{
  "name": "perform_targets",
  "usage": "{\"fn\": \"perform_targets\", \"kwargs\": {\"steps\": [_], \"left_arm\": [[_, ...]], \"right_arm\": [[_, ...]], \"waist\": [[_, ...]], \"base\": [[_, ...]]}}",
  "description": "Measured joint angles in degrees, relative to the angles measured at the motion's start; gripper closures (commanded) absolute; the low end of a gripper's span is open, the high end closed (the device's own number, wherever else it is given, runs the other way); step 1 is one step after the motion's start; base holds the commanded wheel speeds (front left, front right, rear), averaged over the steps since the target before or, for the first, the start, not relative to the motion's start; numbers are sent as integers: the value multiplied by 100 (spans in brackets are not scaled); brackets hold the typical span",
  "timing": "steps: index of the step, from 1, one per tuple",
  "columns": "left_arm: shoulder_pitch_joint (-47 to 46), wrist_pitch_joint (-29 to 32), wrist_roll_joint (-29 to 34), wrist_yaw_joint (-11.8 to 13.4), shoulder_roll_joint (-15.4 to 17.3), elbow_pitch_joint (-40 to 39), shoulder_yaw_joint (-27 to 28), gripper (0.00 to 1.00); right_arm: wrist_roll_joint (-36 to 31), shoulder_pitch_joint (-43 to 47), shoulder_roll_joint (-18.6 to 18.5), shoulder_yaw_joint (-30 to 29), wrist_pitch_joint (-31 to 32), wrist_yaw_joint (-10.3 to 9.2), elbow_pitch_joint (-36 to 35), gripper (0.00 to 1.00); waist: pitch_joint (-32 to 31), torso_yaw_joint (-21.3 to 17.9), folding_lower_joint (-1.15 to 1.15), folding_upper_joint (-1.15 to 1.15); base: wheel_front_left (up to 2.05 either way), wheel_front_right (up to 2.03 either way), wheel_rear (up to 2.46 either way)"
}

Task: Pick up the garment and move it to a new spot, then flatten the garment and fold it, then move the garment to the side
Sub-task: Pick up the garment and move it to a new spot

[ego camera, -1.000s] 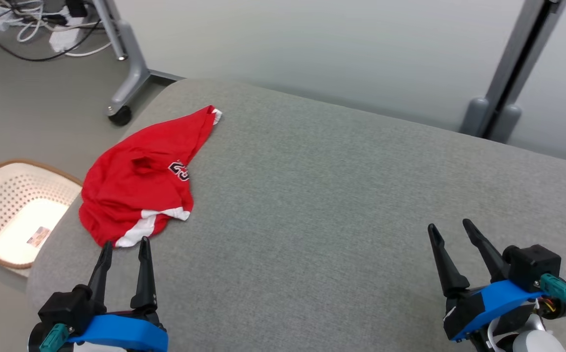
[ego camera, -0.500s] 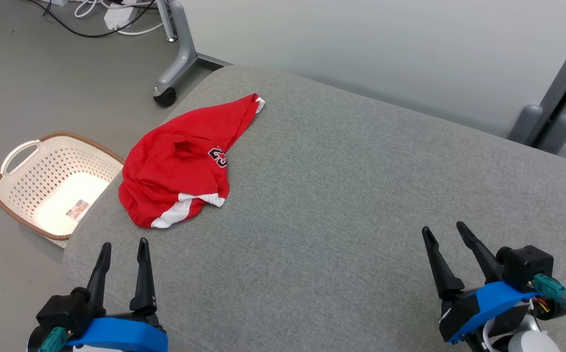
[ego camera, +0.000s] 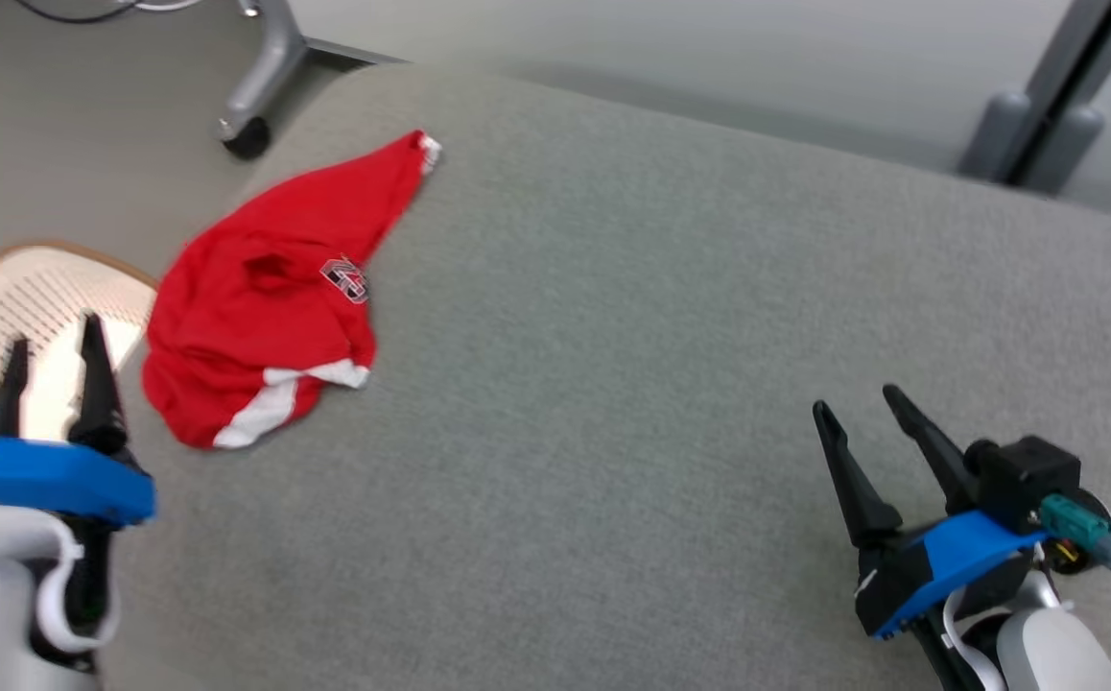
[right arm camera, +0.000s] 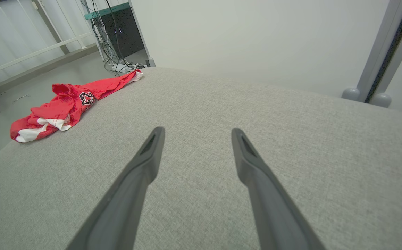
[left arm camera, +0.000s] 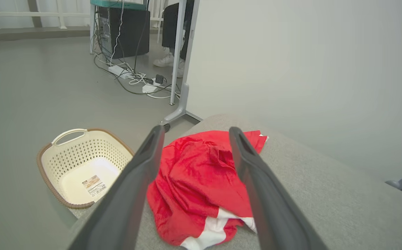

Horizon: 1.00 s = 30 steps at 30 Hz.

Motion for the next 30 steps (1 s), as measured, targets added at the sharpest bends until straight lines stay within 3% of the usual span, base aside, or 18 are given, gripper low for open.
{"fn": "perform_targets", "kwargs": {"steps": [12, 21, 22, 23, 24, 30], "left_arm": [[-1358, 1712, -833, 9, 1068, 1357, 639, 0], [-1590, 2992, -1332, 354, 1312, 2062, 803, 0], [-1592, 3095, -1336, 353, 1357, 2082, 789, 10], [-1592, 3167, -1351, 343, 1396, 2095, 779, 74], [-1592, 3186, -1352, 302, 1433, 2089, 770, 100], [-1617, 2851, -1235, 99, 1491, 1780, 719, 100]], "right_arm": [[-236, -803, -441, 509, 470, 0, -784, 0], [-236, -947, -449, 489, 430, 0, -1042, 0], [-235, -947, -442, 475, 412, 0, -1040, 0], [-235, -947, -433, 460, 379, 0, -1038, 0], [-235, -945, -414, 448, 364, 0, -1026, 0], [-176, -904, -315, 377, 190, 0, -824, 0]], "waist": [[1570, -1224, 1, 0], [2078, -1859, 0, 0], [2081, -1903, 0, 0], [2071, -1938, 0, 0], [2049, -1964, 0, 0], [1671, -1965, 0, 0]], "base": [[0, 0, 0], [0, 0, 0], [0, 0, 0], [0, 0, 0], [0, 0, 0], [0, 0, 0]]}}
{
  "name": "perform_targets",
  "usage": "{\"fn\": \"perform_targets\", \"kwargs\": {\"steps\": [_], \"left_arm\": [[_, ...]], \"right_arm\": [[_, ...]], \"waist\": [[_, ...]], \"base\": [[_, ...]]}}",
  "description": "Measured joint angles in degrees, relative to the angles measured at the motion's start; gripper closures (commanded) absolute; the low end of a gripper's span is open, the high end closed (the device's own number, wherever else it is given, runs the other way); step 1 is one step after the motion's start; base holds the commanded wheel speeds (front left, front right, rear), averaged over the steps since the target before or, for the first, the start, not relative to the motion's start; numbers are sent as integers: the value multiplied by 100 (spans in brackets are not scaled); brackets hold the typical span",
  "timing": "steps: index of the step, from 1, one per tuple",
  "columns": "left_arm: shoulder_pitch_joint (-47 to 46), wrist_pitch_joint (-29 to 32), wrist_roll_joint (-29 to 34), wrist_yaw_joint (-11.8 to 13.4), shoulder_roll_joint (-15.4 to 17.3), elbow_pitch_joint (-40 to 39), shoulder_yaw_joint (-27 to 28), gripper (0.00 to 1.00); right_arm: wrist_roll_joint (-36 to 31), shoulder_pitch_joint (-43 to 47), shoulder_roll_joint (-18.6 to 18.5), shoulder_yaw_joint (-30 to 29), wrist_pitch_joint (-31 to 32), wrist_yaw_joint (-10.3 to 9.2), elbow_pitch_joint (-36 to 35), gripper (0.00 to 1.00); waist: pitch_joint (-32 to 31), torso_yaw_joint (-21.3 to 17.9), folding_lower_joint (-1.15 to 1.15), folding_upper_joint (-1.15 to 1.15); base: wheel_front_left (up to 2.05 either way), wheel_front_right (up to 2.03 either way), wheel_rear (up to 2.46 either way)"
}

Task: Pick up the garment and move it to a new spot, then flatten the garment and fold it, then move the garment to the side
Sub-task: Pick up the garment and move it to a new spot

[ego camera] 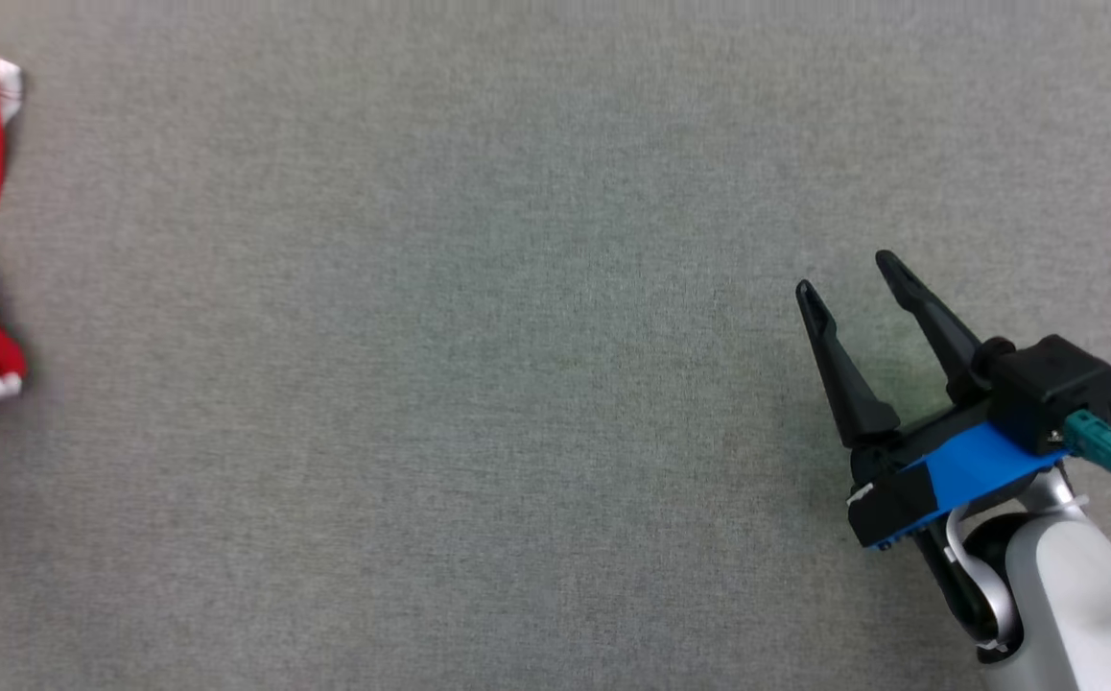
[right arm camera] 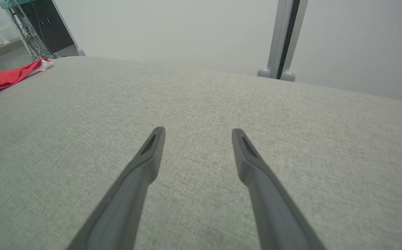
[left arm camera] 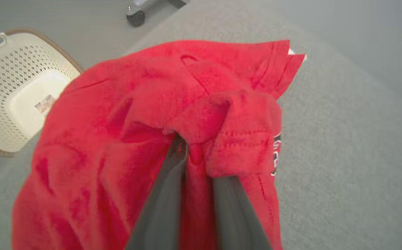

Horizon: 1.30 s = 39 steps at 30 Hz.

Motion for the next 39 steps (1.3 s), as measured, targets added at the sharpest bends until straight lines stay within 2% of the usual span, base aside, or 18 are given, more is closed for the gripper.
{"fn": "perform_targets", "kwargs": {"steps": [5, 9, 13, 20, 25, 30, 37, 39], "left_arm": [[-322, -331, 333, -159, 323, -675, -156, 100], [-632, -56, 569, -300, 546, -1378, -472, 100], [-1095, 355, 682, -300, 460, -2209, -914, 100], [-1411, 1140, 725, -182, -118, -3479, -1800, 100], [-1357, 1395, 875, -207, -582, -3684, -2571, 100], [-960, 1203, 1056, -196, -1188, -3159, -3232, 100], [-491, 368, 1336, -141, -1972, -1723, -3798, 100], [-420, 152, 1393, -145, -2151, -1304, -3930, 0]], "right_arm": [[112, 98, 115, 19, -187, 0, 278, 0], [214, 206, 222, 42, -301, 0, 474, 0], [278, 279, 289, 12, -388, 0, 593, 0], [355, 456, 423, 78, -426, 0, 657, 0], [397, 506, 465, 1, -423, 0, 627, 0], [398, 536, 512, -51, -432, 0, 604, 0], [437, 468, 587, 30, -502, 0, 606, 0], [446, 422, 611, 55, -530, 0, 630, 0]], "waist": [[-552, 69, -1, 0], [-1040, 58, -2, 0], [-1437, -56, -2, 0], [-1736, -641, -2, 0], [-1749, -1136, -2, 0], [-1654, -1571, -1, 0], [-1442, -1965, -1, 0], [-1405, -2010, 0, 0]], "base": [[0, 0, 0], [0, 0, 0], [0, 0, 0], [0, 0, 0], [0, 0, 0], [0, 0, 0], [0, 0, 0], [0, 0, 0]]}}
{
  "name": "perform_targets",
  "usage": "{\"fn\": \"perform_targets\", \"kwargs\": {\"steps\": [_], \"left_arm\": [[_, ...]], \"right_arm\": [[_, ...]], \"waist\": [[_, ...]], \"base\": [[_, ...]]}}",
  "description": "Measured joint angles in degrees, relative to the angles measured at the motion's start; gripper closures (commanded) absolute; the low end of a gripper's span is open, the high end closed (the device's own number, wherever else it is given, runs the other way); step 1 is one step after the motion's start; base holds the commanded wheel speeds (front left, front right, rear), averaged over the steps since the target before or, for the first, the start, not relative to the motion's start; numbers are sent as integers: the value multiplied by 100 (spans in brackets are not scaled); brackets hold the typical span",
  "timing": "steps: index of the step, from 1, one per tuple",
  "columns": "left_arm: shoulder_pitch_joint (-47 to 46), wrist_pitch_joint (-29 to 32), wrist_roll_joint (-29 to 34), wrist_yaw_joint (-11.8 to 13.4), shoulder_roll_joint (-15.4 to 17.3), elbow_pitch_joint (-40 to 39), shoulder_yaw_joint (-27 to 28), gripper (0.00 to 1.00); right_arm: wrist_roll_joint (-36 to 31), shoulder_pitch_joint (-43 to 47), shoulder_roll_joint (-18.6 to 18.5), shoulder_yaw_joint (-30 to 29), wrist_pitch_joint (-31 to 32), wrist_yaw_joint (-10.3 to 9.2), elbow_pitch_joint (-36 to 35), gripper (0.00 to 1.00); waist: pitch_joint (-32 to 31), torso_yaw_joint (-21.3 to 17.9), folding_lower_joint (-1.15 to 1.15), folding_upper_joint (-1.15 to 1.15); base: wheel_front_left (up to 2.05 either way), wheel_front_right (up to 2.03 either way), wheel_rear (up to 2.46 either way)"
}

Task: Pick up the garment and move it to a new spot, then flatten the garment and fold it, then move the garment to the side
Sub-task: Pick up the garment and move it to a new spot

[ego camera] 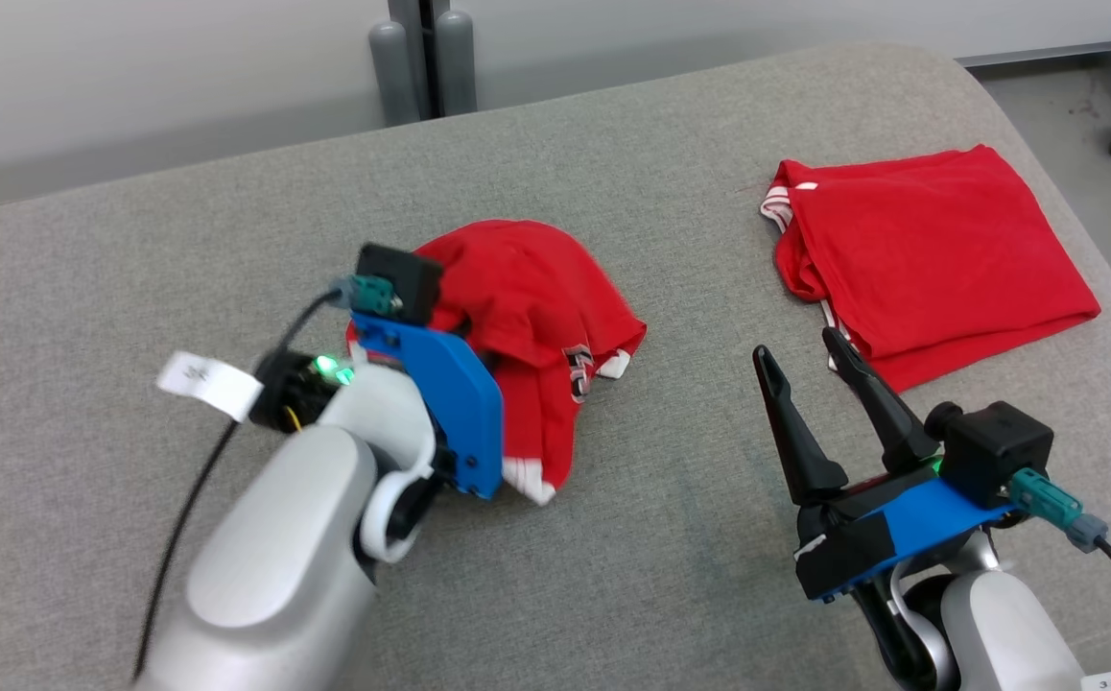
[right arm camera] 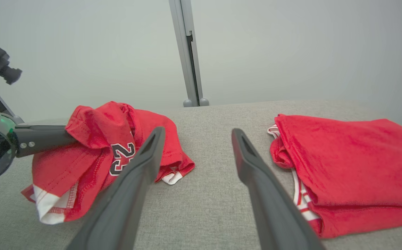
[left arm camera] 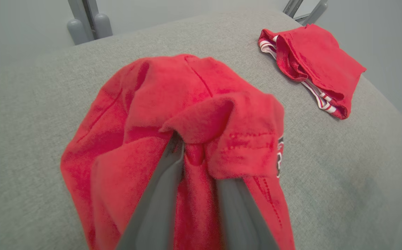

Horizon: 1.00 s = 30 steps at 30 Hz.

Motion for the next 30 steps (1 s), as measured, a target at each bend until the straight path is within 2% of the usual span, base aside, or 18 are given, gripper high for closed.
{"fn": "perform_targets", "kwargs": {"steps": [2, 4, 9, 12, 16, 20, 23, 30], "left_arm": [[94, -160, -25, -27, -188, 335, -83, 0], [102, -430, -13, -162, -311, 479, -145, 0], [326, -1568, -235, -399, -513, 367, 56, 0], [566, -2096, -302, -467, -471, 180, 147, 0], [926, -2846, -240, -492, -176, -86, 399, 0], [1407, -3417, -234, -376, 129, -220, 699, 0], [1766, -3772, -227, -193, 338, -307, 971, 0], [2693, -4108, -291, 288, 677, -680, 1602, 0]], "right_arm": [[0, -4, 11, -5, -23, 0, 34, 0], [-1, -3, 13, -56, -46, 0, 55, 0], [-21, 16, -23, -227, -41, 0, 65, 0], [-23, 77, -63, -293, 16, 0, 25, 0], [-35, 234, -109, -359, 109, 0, 2, 0], [-10, 397, -113, -410, 200, 0, 4, 0], [4, 527, -101, -450, 212, 0, 23, 0], [59, 797, -32, -537, 254, 0, 88, 0]], "waist": [[8, -1, 0, 0], [-17, 59, 0, 0], [-191, 378, 0, 0], [-319, 622, 0, 0], [-500, 940, 0, 0], [-663, 1196, 0, 0], [-779, 1328, 0, 0], [-1026, 1481, -1, 0]], "base": [[0, 0, 0], [0, 0, 0], [0, 0, 0], [0, 0, 0], [0, 0, 0], [0, 0, 0], [0, 0, 0], [0, 0, 0]]}}
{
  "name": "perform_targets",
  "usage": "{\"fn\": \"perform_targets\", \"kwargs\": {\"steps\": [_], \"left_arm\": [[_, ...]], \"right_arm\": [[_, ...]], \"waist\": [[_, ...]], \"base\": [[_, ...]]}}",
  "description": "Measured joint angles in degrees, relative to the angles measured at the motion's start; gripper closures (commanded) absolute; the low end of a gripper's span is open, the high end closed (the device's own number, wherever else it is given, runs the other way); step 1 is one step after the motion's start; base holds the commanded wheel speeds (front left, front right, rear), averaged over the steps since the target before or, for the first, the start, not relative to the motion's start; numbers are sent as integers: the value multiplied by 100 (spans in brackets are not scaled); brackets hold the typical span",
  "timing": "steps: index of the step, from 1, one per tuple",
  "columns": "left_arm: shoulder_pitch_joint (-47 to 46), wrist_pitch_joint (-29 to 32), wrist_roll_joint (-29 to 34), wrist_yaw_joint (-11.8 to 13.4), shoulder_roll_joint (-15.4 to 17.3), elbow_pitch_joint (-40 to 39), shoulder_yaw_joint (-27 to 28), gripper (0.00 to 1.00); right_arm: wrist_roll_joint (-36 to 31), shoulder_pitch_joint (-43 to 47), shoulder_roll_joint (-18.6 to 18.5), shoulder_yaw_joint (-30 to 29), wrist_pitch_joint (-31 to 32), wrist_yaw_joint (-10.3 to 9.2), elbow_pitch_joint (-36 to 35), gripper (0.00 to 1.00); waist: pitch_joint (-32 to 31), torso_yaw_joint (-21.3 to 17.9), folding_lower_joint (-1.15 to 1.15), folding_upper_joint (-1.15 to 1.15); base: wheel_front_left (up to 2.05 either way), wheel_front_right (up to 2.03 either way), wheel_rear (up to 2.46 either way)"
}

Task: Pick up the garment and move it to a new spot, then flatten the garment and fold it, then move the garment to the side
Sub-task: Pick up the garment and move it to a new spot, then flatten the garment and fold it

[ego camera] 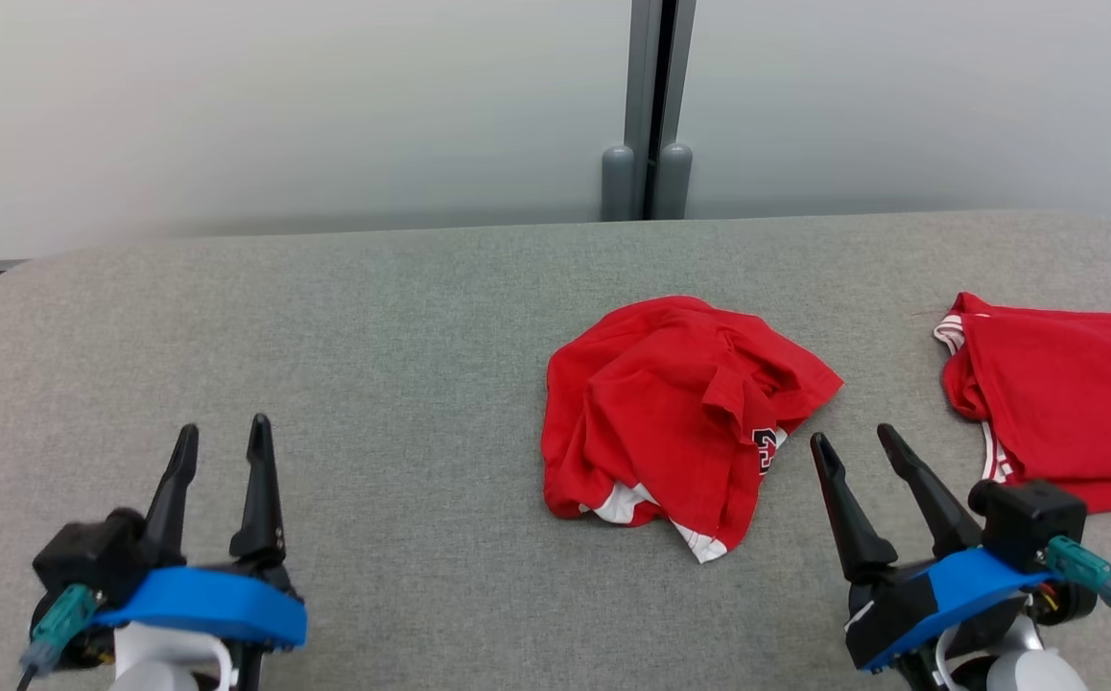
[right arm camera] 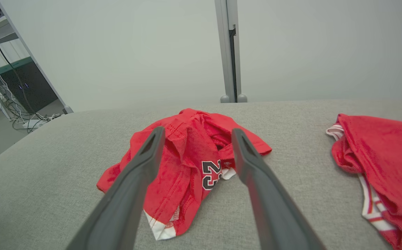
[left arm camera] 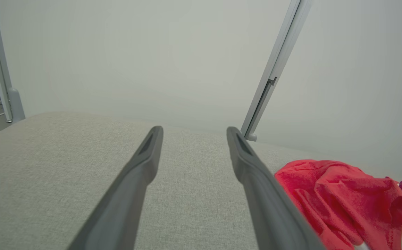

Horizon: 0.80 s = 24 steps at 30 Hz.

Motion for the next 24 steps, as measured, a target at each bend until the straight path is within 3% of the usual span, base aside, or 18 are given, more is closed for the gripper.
{"fn": "perform_targets", "kwargs": {"steps": [10, 24], "left_arm": [[822, -14, 196, 367, 197, -522, 92, 0], [986, 114, 116, 453, 183, -768, 33, 0]], "right_arm": [[-13, 274, 66, -114, -13, 0, 176, 0], [-318, 323, 129, -358, -125, 0, 126, 0]], "waist": [[-158, 14, 0, 0], [-49, -69, 0, 0]], "base": [[0, 0, 0], [0, 0, 0]]}}
